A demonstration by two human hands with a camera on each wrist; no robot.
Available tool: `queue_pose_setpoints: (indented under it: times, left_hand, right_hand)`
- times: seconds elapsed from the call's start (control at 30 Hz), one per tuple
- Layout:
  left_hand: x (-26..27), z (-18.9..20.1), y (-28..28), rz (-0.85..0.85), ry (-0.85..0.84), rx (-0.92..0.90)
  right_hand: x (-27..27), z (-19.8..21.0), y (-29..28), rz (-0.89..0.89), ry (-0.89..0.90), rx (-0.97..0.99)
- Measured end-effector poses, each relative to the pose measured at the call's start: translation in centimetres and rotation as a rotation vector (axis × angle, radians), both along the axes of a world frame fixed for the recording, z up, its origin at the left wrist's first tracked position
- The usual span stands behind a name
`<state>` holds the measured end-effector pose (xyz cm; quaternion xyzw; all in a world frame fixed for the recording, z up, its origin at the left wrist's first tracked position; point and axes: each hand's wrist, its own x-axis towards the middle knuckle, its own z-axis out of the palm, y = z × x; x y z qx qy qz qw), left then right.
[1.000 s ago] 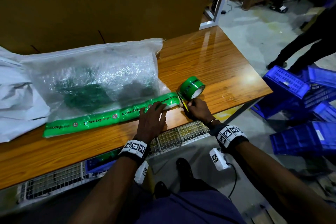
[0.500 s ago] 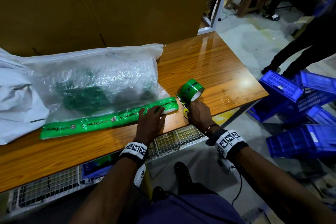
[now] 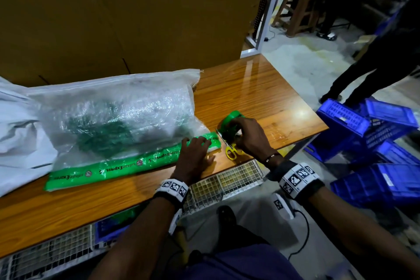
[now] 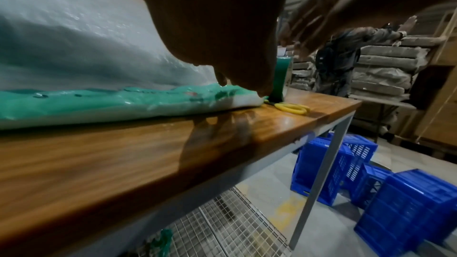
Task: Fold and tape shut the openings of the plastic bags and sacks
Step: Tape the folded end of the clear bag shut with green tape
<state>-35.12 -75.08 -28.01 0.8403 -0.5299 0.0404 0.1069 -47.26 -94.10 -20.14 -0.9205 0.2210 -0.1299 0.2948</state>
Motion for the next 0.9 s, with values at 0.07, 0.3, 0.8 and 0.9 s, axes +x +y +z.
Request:
queue_pose_setpoints:
  times: [0.07, 0.3, 0.8, 0.9]
  left_hand:
    - [-0.7, -0.4, -1.0, 0.035, -0.011, 0.073]
    - [2.6, 2.5, -3.1, 0.02, -0.096, 0.054]
    - [6.4, 10.4, -3.1, 0.198, 0.212, -0.387]
    - [5.1, 9.1, -2.2, 0.184, 0.291, -0.367]
  right_hand:
    - [0.8, -0.6, -0.9, 0.073, 0.022, -0.021]
    - [3.8, 1.7, -5.1, 0.309, -0.053, 0.13]
    - [10.0, 1.5, -5.6, 0.382, -0.279, 0.261]
    - [8.9, -0.6, -4.2, 0.319, -0.233, 0.263]
